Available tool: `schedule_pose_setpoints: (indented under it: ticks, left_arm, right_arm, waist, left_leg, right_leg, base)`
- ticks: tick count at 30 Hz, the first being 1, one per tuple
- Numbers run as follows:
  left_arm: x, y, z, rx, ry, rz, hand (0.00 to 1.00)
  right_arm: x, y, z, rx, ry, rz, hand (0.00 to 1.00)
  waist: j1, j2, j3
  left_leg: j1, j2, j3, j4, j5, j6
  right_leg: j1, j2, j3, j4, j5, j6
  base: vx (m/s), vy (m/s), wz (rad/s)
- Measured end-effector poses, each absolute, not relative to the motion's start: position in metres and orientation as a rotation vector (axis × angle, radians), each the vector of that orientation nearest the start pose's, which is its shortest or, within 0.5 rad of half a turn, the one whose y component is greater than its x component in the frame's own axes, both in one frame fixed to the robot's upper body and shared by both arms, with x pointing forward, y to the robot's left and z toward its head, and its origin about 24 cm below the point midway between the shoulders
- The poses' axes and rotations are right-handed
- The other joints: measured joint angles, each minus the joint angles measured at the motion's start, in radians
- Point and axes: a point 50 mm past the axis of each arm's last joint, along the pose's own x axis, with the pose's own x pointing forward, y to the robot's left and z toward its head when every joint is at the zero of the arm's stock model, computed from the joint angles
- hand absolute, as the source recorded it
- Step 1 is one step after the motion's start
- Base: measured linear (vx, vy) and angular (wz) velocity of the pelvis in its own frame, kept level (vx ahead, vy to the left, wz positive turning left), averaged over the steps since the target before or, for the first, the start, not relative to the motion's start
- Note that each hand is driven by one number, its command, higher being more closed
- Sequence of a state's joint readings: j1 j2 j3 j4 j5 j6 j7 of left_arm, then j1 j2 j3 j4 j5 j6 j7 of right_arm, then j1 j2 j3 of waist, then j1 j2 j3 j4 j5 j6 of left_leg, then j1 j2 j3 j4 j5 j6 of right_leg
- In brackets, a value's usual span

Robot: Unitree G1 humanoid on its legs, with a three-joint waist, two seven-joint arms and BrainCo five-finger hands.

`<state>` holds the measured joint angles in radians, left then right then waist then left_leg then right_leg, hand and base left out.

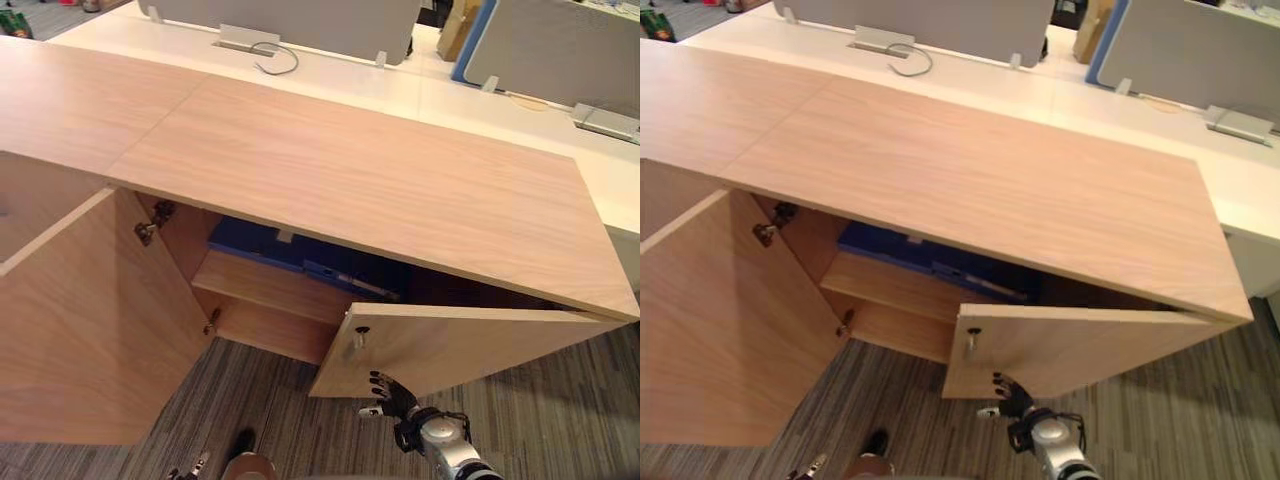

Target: Walk over to the cabinet, pick up the folder, carry it to the office cabinet, place the folder inside the office cabinet, then close the office cabinet door

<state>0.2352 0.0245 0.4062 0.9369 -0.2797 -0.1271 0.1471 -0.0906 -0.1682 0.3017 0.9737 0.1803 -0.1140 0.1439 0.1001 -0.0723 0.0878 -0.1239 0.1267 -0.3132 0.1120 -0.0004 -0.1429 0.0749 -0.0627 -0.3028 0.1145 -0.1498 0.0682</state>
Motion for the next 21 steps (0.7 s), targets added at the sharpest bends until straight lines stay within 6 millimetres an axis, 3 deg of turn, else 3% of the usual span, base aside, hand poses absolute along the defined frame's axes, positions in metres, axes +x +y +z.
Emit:
schedule_pose_setpoints:
  ticks: [2,4,5,7,9,10,11,12,15,19,21]
  left_arm:
    - [0.048,0.232,-0.154,-0.283,0.975,0.770,0.00]
    - [0.056,0.231,-0.153,-0.270,0.957,0.747,0.00]
    - [0.059,0.231,-0.153,-0.268,0.950,0.749,0.00]
    - [0.058,0.228,-0.153,-0.252,0.961,0.738,0.00]
    - [0.063,0.220,-0.154,-0.217,0.969,0.674,0.00]
    - [0.065,0.222,-0.153,-0.203,0.965,0.661,0.00]
    - [0.069,0.224,-0.152,-0.182,0.955,0.639,0.00]
    - [0.070,0.226,-0.151,-0.171,0.953,0.631,0.00]
    - [0.068,0.225,-0.152,-0.152,0.964,0.602,0.00]
    - [0.073,0.224,-0.150,-0.161,0.946,0.562,0.00]
    - [0.073,0.225,-0.150,-0.193,0.939,0.573,0.00]
  right_arm:
    - [0.171,-0.155,-0.135,-0.079,0.848,0.247,0.00]
    - [0.164,-0.155,-0.142,-0.081,0.899,0.215,0.00]
    - [0.161,-0.153,-0.145,-0.088,0.928,0.201,0.00]
    - [0.149,-0.157,-0.151,-0.122,0.977,0.191,0.00]
    - [0.131,-0.169,-0.158,-0.117,1.045,0.122,0.00]
    - [0.127,-0.170,-0.159,-0.102,1.063,0.097,0.00]
    - [0.118,-0.174,-0.163,-0.072,1.101,0.043,0.00]
    - [0.114,-0.177,-0.164,-0.058,1.113,0.013,0.00]
    - [0.102,-0.187,-0.166,0.017,1.140,-0.127,0.00]
    - [0.098,-0.190,-0.167,0.119,1.139,-0.248,0.00]
    - [0.096,-0.192,-0.167,0.156,1.134,-0.292,0.00]
  waist:
    - [0.001,0.006,0.008]
    - [0.004,0.009,0.021]
    - [0.007,0.010,0.045]
    - [0.004,0.020,0.054]
    - [-0.012,0.068,0.052]
    - [-0.014,0.069,0.056]
    - [-0.012,0.048,0.061]
    - [-0.014,0.039,0.056]
    - [-0.022,0.039,0.053]
    - [-0.040,0.041,0.053]
    - [-0.039,0.042,0.052]
  left_leg:
    - [-0.020,-0.011,0.010,0.002,0.030,0.004]
    - [-0.051,-0.009,0.157,-0.001,0.068,0.048]
    - [-0.080,0.023,0.335,0.103,0.020,0.107]
    - [-0.127,0.065,0.506,0.337,-0.080,0.123]
    - [-0.145,0.066,0.590,0.378,-0.152,0.148]
    - [-0.155,0.046,0.579,0.366,-0.151,0.150]
    - [-0.151,-0.034,0.546,0.280,-0.102,0.170]
    - [-0.143,-0.066,0.534,0.232,-0.078,0.177]
    - [-0.064,-0.187,0.464,0.026,0.033,0.207]
    - [0.022,-0.235,0.373,-0.201,0.167,0.205]
    - [0.022,-0.237,0.352,-0.203,0.173,0.204]
  right_leg:
    - [0.016,-0.010,-0.049,-0.002,0.000,0.000]
    - [0.017,-0.024,-0.104,0.001,0.003,-0.005]
    - [0.014,-0.041,-0.127,0.009,0.003,-0.008]
    - [0.028,-0.064,-0.163,0.017,0.002,-0.006]
    - [0.038,-0.078,-0.230,0.037,-0.012,0.018]
    - [0.037,-0.085,-0.251,0.046,-0.021,0.026]
    - [0.032,-0.121,-0.278,0.040,-0.024,0.028]
    - [0.032,-0.131,-0.278,0.031,-0.023,0.027]
    - [0.065,-0.189,-0.328,0.021,-0.006,0.021]
    - [0.085,-0.194,-0.364,0.025,-0.005,0.020]
    - [0.091,-0.194,-0.373,0.035,-0.005,0.020]
  base:
    - [-0.08,0.003,0.65]
    - [-0.13,0.063,0.76]
    - [-0.13,0.096,0.43]
    - [-0.07,0.151,0.63]
    - [0.02,0.256,1.00]
    - [0.03,0.234,1.18]
    - [0.03,0.168,1.15]
    - [0.06,0.147,1.32]
    - [0.10,0.130,0.99]
    - [0.08,0.044,0.71]
    - [0.01,-0.010,0.40]
